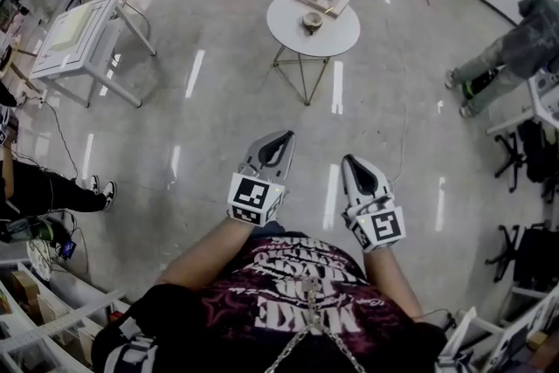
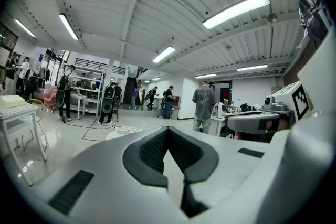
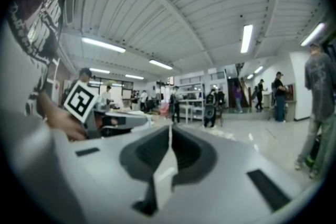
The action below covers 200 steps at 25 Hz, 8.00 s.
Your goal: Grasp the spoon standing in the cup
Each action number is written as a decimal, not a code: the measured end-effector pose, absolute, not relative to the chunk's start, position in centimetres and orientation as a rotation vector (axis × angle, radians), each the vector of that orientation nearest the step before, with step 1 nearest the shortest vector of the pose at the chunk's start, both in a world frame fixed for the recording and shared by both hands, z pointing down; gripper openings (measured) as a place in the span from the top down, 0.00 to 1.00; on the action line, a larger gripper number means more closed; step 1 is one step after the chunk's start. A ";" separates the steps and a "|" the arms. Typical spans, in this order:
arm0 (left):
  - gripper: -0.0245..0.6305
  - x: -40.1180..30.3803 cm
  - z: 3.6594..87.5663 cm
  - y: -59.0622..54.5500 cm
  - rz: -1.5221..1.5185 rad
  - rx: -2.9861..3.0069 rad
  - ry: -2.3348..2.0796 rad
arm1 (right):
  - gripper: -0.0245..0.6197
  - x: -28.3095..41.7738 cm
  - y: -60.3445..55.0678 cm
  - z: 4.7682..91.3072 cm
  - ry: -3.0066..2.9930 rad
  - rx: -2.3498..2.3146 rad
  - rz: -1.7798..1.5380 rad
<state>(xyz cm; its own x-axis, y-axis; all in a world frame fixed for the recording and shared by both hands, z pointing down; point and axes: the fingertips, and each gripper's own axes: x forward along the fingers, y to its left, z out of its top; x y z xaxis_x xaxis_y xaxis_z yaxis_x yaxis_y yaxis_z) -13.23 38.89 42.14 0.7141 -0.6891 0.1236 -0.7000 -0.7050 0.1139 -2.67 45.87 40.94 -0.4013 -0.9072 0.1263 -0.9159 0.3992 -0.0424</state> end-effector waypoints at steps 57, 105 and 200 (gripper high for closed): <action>0.93 -8.3 44.8 18.0 0.136 2.714 -1.131 | 0.91 3.7 24.2 42.6 -2.480 1.731 0.211; 0.93 -1.3 44.6 5.9 0.186 2.704 -1.256 | 0.91 11.3 13.0 43.6 -2.594 1.639 0.264; 0.93 -4.9 46.8 -12.4 0.151 2.676 -1.144 | 0.91 8.7 -5.5 44.3 -2.421 1.767 0.276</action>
<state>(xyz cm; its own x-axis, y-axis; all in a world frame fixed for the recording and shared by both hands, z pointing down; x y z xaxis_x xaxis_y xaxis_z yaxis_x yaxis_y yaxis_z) -4.89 -12.44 46.76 0.6907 -0.6998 0.1823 -0.7231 -0.6703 0.1667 8.73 -5.49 44.30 -0.3051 -0.9283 0.2124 -0.9523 0.2969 -0.0702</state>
